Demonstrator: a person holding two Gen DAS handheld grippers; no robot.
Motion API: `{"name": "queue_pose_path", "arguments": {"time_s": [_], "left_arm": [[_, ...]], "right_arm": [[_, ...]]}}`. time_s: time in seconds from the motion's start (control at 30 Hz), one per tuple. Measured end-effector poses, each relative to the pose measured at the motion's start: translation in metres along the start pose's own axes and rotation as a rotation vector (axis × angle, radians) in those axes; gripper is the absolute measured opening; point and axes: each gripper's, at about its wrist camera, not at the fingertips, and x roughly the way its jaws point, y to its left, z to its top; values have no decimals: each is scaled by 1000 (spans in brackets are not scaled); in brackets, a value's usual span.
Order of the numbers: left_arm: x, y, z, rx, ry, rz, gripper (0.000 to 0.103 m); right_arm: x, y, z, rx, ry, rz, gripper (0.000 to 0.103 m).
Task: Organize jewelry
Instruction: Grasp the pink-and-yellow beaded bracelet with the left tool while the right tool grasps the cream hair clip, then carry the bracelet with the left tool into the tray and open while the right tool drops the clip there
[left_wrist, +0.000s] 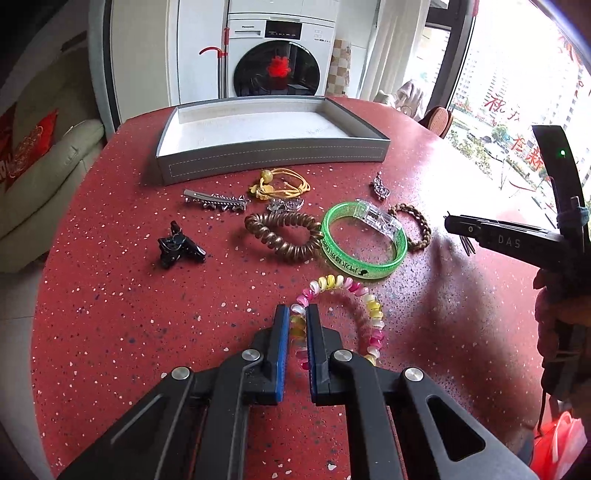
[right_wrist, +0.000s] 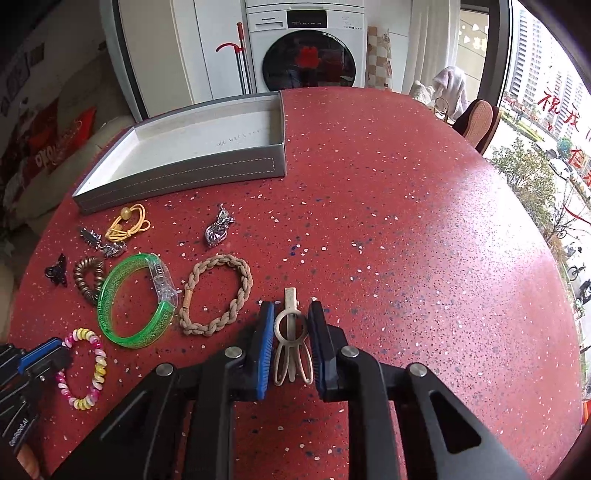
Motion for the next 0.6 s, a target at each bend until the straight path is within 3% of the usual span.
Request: {"name": "queue_pose_path", "arguments": {"time_s": [0.17, 0.33, 0.6], "left_arm": [[-14, 13, 28, -44, -50, -29, 28], [-20, 34, 79, -63, -121, -10, 28], [32, 72, 170, -99, -143, 84, 28]], "right_arm": [[-14, 2, 24, 13, -38, 65, 21], [-12, 13, 66, 6, -55, 129, 21], [31, 41, 141, -21, -52, 166, 21]]}}
